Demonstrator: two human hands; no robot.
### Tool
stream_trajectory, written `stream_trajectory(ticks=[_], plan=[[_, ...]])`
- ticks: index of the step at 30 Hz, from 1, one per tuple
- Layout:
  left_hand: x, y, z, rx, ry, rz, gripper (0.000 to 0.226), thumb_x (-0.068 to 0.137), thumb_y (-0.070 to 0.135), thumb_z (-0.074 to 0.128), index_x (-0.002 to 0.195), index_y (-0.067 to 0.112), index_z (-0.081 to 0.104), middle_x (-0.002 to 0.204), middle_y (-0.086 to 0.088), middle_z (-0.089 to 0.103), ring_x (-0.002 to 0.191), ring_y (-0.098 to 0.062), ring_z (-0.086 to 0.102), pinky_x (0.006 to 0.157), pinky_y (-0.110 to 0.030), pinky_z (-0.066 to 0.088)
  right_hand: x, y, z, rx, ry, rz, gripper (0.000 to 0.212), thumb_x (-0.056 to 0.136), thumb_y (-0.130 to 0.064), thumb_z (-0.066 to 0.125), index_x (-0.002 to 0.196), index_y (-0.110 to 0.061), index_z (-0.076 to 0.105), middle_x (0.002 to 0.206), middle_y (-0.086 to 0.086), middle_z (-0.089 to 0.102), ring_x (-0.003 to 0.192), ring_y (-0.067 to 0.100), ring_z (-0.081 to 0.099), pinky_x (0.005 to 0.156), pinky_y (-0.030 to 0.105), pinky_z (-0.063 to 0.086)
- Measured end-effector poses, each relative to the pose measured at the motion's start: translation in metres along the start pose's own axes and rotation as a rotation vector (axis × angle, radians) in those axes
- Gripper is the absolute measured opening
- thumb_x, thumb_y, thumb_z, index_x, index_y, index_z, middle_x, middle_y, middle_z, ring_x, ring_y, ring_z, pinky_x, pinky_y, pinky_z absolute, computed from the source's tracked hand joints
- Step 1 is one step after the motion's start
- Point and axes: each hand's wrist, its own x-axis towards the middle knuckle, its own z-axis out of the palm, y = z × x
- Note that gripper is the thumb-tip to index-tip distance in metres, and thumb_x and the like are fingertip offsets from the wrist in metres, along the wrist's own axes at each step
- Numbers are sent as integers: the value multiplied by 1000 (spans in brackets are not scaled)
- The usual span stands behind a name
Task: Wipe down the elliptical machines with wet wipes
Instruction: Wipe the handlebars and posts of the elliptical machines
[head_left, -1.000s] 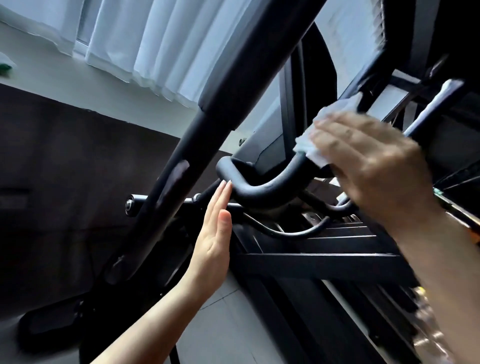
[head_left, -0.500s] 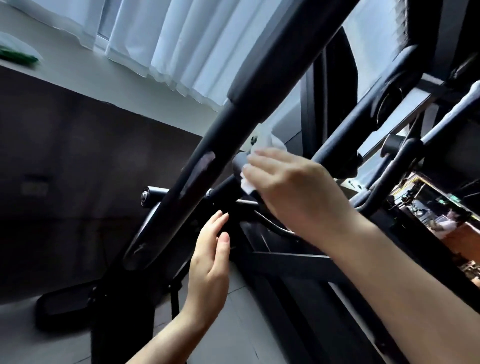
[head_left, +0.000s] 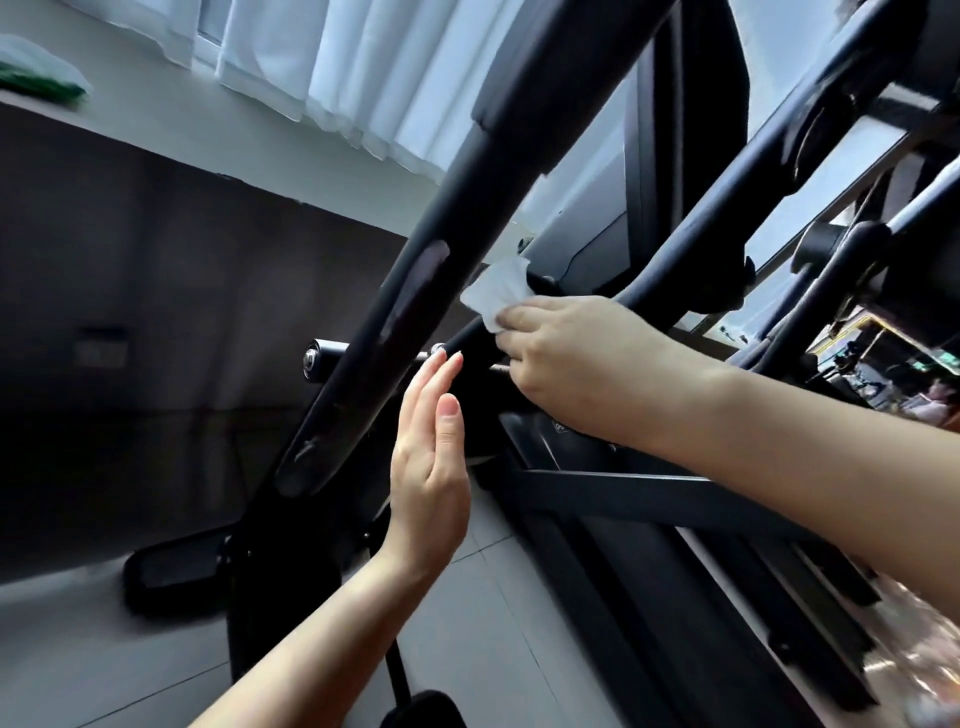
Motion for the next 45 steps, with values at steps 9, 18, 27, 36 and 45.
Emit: stream_trajectory(ticks=[9, 18, 27, 36, 45], plan=[[17, 35, 24, -34, -83, 198, 45, 103, 38, 27, 141, 22, 44, 152, 3, 42, 143, -7, 33, 118, -30, 28, -80, 9, -4, 4, 339, -55, 47, 89, -3, 29, 91, -1, 76, 107, 13, 73, 115, 28, 64, 111, 38, 27], [25, 77, 54, 130, -267, 259, 54, 94, 68, 23, 142, 48, 34, 151, 31, 32, 143, 8, 22, 122, -28, 15, -119, 40, 21, 469, 1324, 733, 31, 102, -12, 44, 122, 2, 63, 134, 15, 57, 131, 28, 50, 114, 31, 36], [45, 111, 75, 133, -448, 207, 59, 98, 55, 12, 147, 32, 36, 147, 19, 47, 139, -1, 38, 119, -33, 29, -16, -5, 67, 824, 1708, 732, 34, 103, -14, 40, 125, 3, 61, 139, 16, 52, 135, 30, 46, 116, 29, 30], [48, 115, 70, 250, -476, 95, 66, 88, 62, 25, 148, 36, 35, 143, 17, 52, 125, -1, 55, 95, -25, 47, 20, -92, 119, 1289, 1823, 513, 39, 106, -22, 35, 138, -8, 50, 145, 11, 50, 134, 21, 49, 108, 38, 44], [72, 95, 92, 518, -154, 491, 62, 92, 53, 40, 144, 19, 43, 142, -2, 54, 137, -19, 44, 118, -48, 29, 40, -21, 139, 1606, 1789, 847, 37, 99, -20, 44, 126, -3, 63, 132, 9, 62, 129, 17, 54, 109, 24, 40]])
